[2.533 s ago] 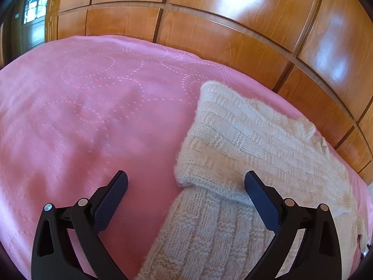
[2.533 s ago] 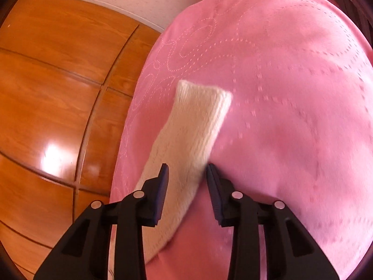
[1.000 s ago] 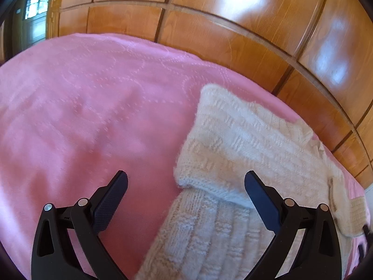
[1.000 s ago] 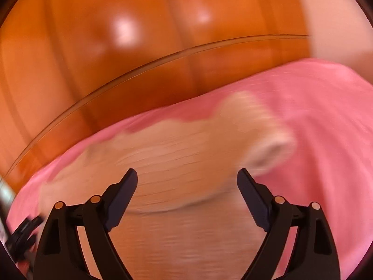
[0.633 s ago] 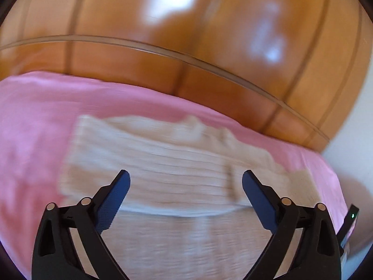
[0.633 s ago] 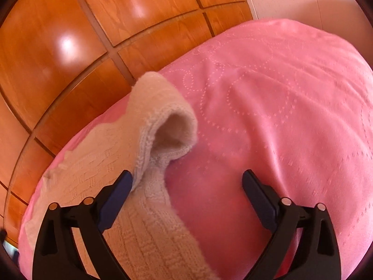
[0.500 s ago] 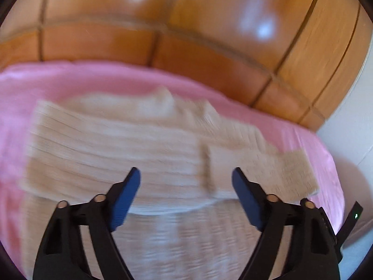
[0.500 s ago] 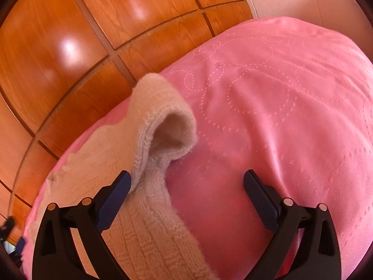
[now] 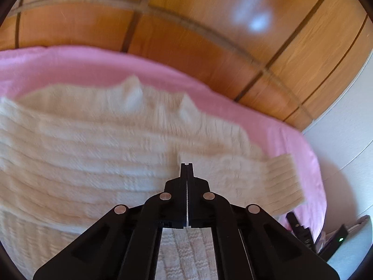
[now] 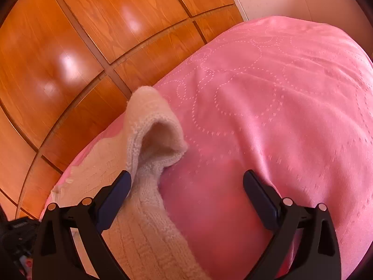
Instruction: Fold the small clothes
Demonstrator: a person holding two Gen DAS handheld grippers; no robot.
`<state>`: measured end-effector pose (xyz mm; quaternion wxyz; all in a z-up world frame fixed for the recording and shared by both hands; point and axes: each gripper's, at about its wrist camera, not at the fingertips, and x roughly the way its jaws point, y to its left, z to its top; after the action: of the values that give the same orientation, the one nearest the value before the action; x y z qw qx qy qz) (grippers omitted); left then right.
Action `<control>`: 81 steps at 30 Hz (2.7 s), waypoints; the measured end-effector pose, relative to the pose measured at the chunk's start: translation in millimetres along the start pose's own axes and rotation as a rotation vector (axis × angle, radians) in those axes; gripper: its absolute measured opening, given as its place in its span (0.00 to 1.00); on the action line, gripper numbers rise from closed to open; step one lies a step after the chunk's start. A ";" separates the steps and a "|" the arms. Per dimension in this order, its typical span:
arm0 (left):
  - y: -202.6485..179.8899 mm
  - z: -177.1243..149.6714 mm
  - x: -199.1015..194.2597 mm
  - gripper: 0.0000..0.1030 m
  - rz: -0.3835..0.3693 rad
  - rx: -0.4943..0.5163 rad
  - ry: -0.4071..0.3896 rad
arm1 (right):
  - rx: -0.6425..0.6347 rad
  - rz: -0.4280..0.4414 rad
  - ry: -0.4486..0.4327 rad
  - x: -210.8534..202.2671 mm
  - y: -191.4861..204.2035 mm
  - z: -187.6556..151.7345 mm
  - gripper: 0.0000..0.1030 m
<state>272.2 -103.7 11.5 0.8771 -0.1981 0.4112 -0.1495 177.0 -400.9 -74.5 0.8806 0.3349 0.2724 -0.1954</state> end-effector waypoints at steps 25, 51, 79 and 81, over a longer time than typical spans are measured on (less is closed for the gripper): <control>-0.6 -2.7 7.4 0.04 -0.044 0.066 0.033 | -0.016 -0.027 0.004 3.3 -0.2 -1.4 0.94; 101.5 -46.0 -10.8 0.04 0.034 -0.042 -0.107 | -0.228 -0.107 0.050 8.8 43.0 22.6 0.98; 118.7 -45.8 -2.9 0.04 -0.016 -0.107 -0.093 | -0.318 -0.281 0.198 52.3 11.4 24.2 0.98; 119.0 -46.6 -4.1 0.04 -0.025 -0.110 -0.093 | -0.285 -0.258 0.185 49.5 3.7 24.7 0.98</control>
<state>245.1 -8.1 -68.9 0.8810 -0.2581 0.3752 -0.1283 225.9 -423.5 -87.4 0.8580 0.1859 0.4176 -0.2344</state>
